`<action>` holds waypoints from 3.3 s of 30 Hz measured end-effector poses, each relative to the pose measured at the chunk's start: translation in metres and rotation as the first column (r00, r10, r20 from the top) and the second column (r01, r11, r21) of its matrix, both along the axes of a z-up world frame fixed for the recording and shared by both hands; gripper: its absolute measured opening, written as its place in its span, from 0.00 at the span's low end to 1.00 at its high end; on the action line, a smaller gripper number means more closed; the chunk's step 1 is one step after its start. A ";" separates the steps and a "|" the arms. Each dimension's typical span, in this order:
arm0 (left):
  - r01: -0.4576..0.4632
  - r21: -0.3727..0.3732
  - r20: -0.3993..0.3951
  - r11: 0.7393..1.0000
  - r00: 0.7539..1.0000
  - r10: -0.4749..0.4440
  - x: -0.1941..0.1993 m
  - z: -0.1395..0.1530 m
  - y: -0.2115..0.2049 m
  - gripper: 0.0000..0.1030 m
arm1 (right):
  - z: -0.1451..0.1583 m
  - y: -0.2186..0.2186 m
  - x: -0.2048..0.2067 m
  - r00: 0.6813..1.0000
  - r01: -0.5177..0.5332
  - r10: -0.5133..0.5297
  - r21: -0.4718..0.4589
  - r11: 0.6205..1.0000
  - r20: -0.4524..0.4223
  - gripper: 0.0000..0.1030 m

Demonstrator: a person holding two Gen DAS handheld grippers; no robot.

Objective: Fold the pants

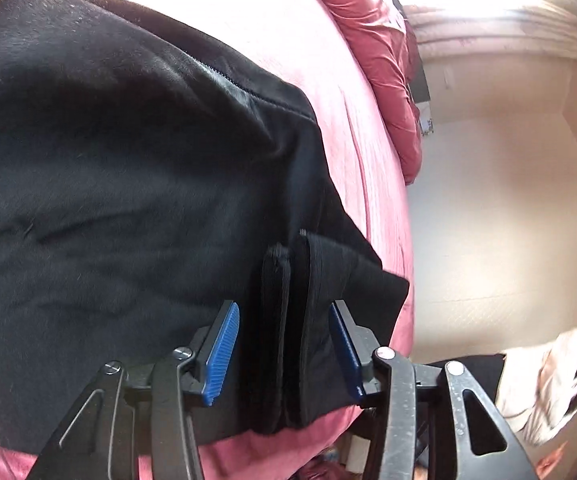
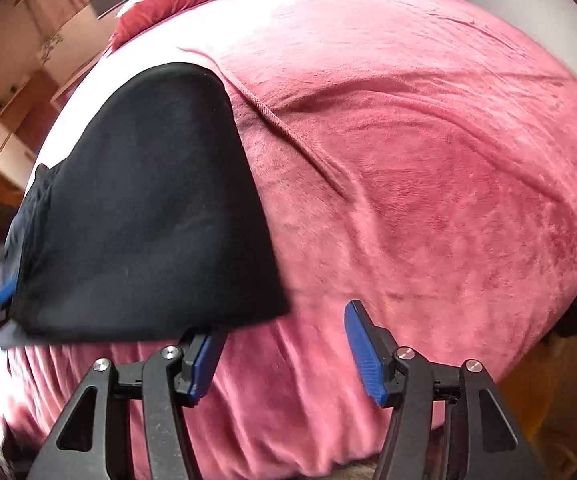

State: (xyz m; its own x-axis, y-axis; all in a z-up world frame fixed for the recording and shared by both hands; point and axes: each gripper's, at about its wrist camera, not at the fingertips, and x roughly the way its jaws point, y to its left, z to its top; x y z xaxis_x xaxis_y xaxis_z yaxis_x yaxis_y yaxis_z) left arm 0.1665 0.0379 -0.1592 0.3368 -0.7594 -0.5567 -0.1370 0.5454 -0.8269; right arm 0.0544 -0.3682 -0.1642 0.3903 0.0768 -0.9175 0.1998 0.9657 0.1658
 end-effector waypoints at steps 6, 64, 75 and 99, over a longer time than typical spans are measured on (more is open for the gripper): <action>0.065 0.042 -0.046 0.997 0.997 -0.063 0.022 -0.001 -0.024 0.46 | 0.020 -0.020 -0.011 0.999 0.009 -0.010 0.034 0.999 0.041 0.59; -0.118 0.579 0.206 0.806 0.979 -0.005 -0.073 0.059 0.004 0.29 | 0.044 0.185 0.052 0.815 -0.567 0.547 0.066 0.821 0.193 0.48; -0.171 0.630 0.257 0.757 0.966 0.004 -0.088 0.070 0.012 0.30 | 0.003 0.236 0.062 0.767 -0.629 0.636 -0.096 0.772 0.090 0.41; -0.185 0.620 0.250 0.763 0.968 0.032 -0.089 0.070 0.023 0.33 | 0.003 0.238 0.068 0.794 -0.601 0.598 -0.015 0.799 0.110 0.20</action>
